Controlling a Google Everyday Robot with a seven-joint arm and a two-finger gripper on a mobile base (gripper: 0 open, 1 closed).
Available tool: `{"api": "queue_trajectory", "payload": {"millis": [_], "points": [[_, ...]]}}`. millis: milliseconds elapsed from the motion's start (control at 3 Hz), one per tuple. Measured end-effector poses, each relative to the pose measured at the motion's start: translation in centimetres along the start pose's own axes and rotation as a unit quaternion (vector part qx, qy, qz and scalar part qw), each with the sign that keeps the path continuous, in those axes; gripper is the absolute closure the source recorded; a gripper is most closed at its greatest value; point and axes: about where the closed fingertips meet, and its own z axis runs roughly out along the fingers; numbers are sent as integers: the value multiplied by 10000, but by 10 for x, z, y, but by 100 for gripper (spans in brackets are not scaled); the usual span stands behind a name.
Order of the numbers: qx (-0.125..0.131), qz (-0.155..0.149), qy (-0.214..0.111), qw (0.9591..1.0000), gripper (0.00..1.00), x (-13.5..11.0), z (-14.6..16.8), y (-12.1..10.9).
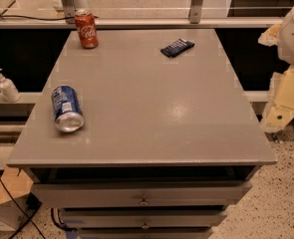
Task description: Pick coke can
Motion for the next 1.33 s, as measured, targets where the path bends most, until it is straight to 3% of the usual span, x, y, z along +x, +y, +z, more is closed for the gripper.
{"api": "queue_trajectory", "payload": {"millis": [333, 667, 1000, 1333], "points": [[1, 0, 0, 10000, 0, 0, 0, 0], [39, -65, -381, 9992, 0, -6, -4, -8], [52, -311, -1267, 9914, 0, -22, -4, -25], [-248, -298, -2311, 9722, 0, -54, 14, -34]]}}
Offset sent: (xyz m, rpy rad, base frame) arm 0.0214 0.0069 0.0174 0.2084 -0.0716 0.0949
